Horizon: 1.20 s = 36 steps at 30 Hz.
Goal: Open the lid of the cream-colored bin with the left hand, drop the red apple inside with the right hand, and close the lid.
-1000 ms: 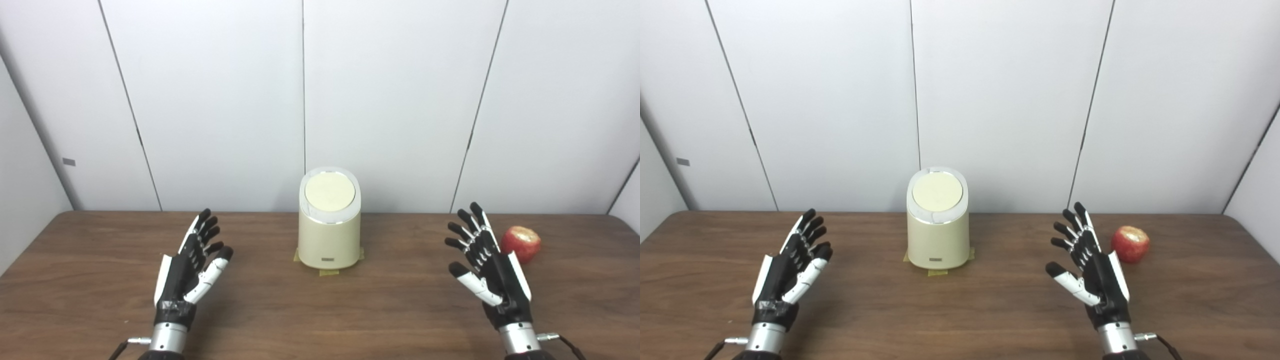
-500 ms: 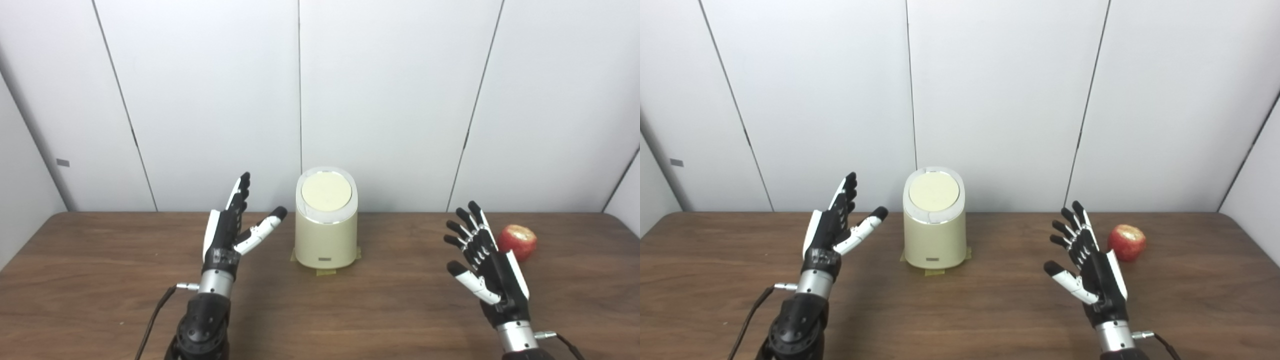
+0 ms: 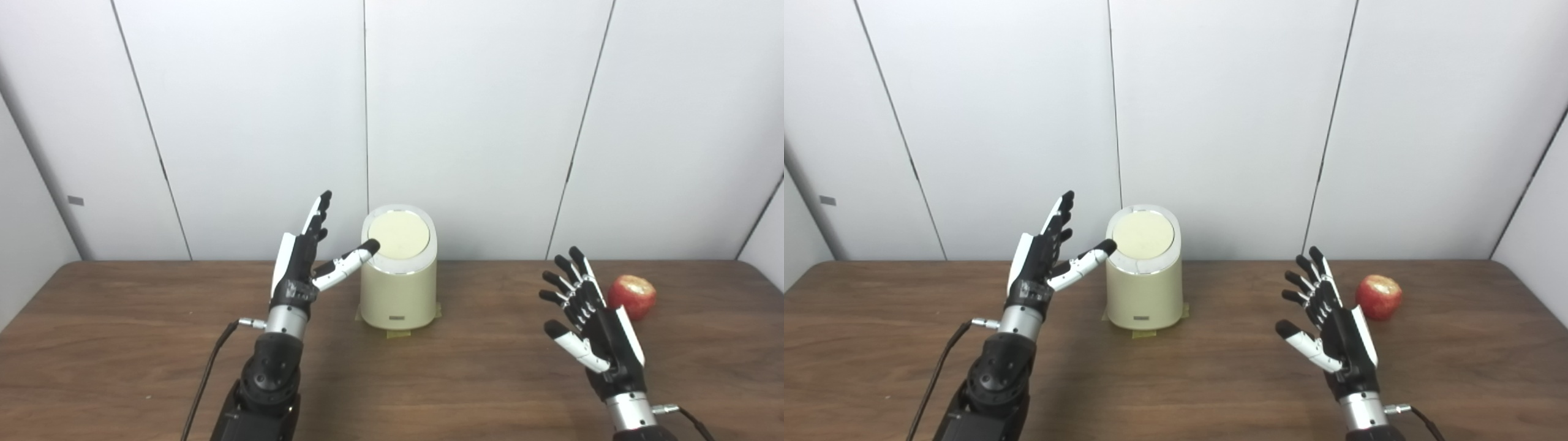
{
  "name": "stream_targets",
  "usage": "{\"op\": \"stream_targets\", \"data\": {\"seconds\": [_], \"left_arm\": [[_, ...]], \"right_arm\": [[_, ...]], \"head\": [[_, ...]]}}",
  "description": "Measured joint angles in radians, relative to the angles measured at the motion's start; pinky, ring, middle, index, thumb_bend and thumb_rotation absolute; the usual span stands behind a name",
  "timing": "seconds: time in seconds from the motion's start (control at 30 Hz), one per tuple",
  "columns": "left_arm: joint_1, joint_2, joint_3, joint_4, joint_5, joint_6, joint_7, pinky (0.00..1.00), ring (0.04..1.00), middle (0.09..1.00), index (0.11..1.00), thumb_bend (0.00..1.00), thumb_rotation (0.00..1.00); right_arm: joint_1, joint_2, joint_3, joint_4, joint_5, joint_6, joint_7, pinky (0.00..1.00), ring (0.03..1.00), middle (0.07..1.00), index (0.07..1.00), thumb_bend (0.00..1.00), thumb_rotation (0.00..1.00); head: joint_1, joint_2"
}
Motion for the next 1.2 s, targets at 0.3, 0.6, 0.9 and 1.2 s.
{"op": "stream_targets", "data": {"seconds": [0.3,0.6,0.9,1.2], "left_arm": [[-0.047,-0.003,-0.043,0.081,0.107,0.008,0.054,0.99,1.0,1.0,1.0,0.81,0.41],[-0.099,-0.016,-0.041,0.131,0.101,0.04,0.063,0.86,0.982,1.0,1.0,0.79,0.36],[-0.111,-0.018,-0.041,0.178,0.1,0.042,0.072,0.91,1.0,1.0,1.0,0.75,0.35],[-0.176,-0.014,-0.056,0.233,0.136,0.053,0.116,0.9,1.0,1.0,1.0,0.75,0.26]], "right_arm": [[-0.001,0.002,-0.001,0.0,0.014,0.0,-0.003,0.78,0.876,0.952,1.0,0.8,0.59],[-0.001,0.002,-0.002,0.0,0.016,0.0,-0.002,0.78,0.869,0.951,1.0,0.79,0.58],[-0.001,0.002,-0.002,-0.001,0.017,0.0,-0.002,0.77,0.87,0.946,1.0,0.8,0.59],[0.0,0.002,-0.001,-0.002,0.019,0.0,0.0,0.78,0.871,0.947,1.0,0.8,0.57]], "head": [[-0.006,0.002],[-0.012,0.008],[-0.015,0.011],[-0.025,0.012]]}}
